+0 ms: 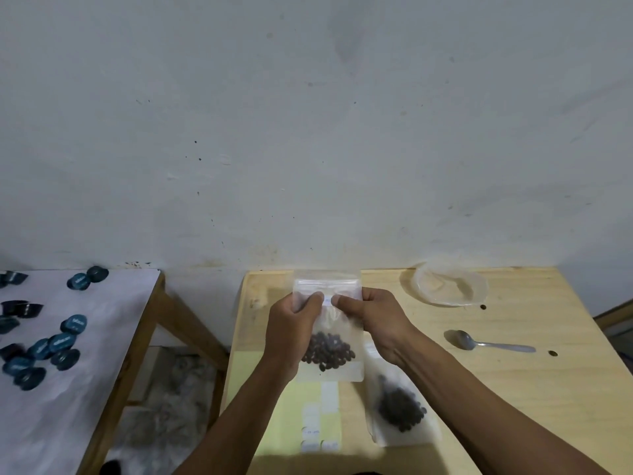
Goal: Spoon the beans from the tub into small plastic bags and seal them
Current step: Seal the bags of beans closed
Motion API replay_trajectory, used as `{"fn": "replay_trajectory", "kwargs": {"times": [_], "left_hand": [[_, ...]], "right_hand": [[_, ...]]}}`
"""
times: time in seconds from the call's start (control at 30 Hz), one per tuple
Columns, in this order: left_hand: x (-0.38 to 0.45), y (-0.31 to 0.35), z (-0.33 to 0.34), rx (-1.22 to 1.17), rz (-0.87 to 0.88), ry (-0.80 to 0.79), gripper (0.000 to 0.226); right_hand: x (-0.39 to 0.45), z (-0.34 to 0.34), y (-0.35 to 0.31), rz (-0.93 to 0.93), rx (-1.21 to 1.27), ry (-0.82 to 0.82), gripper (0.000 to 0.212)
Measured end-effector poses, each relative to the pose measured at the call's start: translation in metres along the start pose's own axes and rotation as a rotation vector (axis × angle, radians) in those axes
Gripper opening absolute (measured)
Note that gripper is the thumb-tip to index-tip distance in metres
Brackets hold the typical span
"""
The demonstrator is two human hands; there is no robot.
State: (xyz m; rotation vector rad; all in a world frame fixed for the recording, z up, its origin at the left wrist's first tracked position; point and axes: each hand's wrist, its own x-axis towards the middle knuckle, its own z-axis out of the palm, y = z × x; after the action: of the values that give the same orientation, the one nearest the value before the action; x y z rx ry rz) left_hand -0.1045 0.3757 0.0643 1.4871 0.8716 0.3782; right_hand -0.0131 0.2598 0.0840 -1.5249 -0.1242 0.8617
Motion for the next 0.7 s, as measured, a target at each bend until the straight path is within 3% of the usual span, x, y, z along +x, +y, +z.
{"fn": "replay_trajectory", "kwargs": {"times": [0.1, 0.3, 0.43, 0.57, 0.7], "left_hand": [[0.006, -0.007, 0.000, 0.035, -0.016, 0.014, 0.042], [0.021, -0.024, -0.002, 0.024, -0.138, 0.069, 0.032], [0.042, -0.038, -0.008, 0.042, -0.199, 0.053, 0.021], [0.054, -0.063, -0.011, 0.172, -0.277, -0.103, 0.039], [0.069, -0.089, -0.014, 0.358, -0.214, -0.144, 0.051]], "right_hand": [[0.006, 0.002, 0.006, 0.012, -0.045, 0.033, 0.019], [0.014, 0.002, 0.030, 0.146, -0.098, -0.051, 0.009], [0.018, 0.000, 0.065, 0.232, -0.205, -0.102, 0.020], [0.038, 0.002, 0.085, 0.245, -0.181, 0.007, 0.043], [0.063, 0.009, 0.093, 0.140, -0.316, 0.058, 0.062]]}}
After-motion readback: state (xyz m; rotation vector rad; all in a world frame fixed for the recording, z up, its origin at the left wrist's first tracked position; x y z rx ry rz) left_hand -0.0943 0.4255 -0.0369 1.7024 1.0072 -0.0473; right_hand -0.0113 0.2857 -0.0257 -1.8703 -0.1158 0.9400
